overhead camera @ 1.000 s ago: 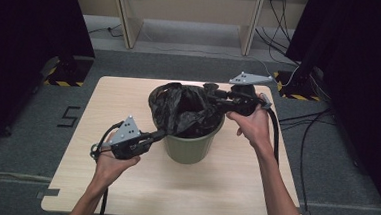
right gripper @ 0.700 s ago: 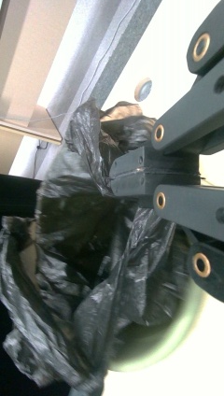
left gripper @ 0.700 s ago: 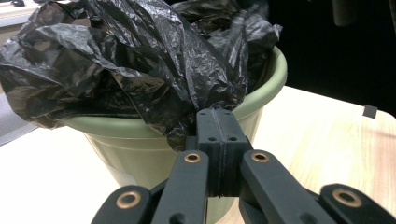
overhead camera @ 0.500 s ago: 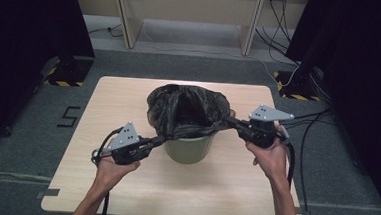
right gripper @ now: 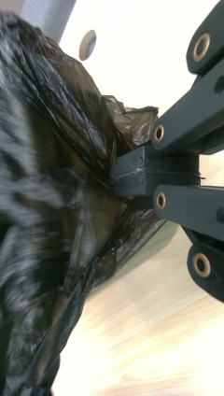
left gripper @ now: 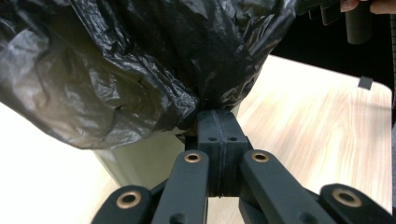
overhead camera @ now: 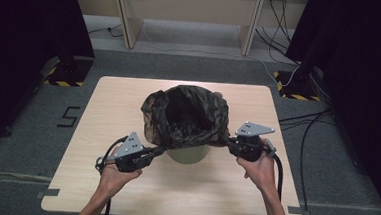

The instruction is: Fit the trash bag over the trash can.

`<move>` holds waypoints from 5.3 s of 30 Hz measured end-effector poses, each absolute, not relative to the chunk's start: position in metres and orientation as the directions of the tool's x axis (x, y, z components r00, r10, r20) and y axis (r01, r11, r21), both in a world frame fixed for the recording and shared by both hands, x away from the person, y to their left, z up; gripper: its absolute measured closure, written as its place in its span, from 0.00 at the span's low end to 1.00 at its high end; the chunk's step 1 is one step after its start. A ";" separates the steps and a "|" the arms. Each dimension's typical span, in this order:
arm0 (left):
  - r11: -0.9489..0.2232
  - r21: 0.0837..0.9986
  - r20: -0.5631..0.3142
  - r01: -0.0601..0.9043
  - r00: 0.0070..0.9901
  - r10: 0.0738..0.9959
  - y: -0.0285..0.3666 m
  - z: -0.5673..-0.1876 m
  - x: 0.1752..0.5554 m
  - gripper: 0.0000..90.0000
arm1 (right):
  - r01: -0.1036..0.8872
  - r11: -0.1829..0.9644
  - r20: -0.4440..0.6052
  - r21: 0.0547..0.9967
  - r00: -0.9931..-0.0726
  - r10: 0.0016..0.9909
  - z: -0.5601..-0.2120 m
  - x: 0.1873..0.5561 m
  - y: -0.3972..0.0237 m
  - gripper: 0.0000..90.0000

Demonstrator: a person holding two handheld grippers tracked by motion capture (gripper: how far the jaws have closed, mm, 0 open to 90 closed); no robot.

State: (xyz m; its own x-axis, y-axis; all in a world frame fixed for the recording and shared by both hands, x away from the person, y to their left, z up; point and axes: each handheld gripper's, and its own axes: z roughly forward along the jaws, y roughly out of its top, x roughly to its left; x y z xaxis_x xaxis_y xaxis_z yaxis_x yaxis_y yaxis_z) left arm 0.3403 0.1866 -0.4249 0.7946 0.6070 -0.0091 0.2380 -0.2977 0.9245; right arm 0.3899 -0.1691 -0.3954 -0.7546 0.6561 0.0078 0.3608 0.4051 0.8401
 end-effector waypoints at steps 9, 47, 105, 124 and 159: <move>-0.241 0.932 -0.059 0.269 0.772 0.633 0.212 -0.429 0.330 0.78 | 0.429 0.393 0.048 0.813 -0.723 0.689 -0.407 0.388 -0.179 0.63; -0.184 0.916 -0.116 0.357 0.673 0.731 0.239 -0.445 0.383 0.96 | 0.496 0.367 0.082 0.787 -0.674 0.734 -0.393 0.485 -0.177 1.00; -0.302 0.923 0.015 0.240 0.760 0.650 0.196 -0.458 0.376 0.99 | 0.418 0.414 0.077 0.809 -0.772 0.631 -0.468 0.391 -0.161 1.00; -0.391 0.875 0.021 0.286 0.784 0.621 0.194 -0.482 0.365 0.92 | 0.392 0.315 0.069 0.864 -0.713 0.698 -0.411 0.381 -0.172 0.51; -0.335 0.921 0.061 0.201 0.773 0.632 0.201 -0.447 0.368 0.99 | 0.375 0.405 0.037 0.834 -0.771 0.636 -0.441 0.391 -0.166 1.00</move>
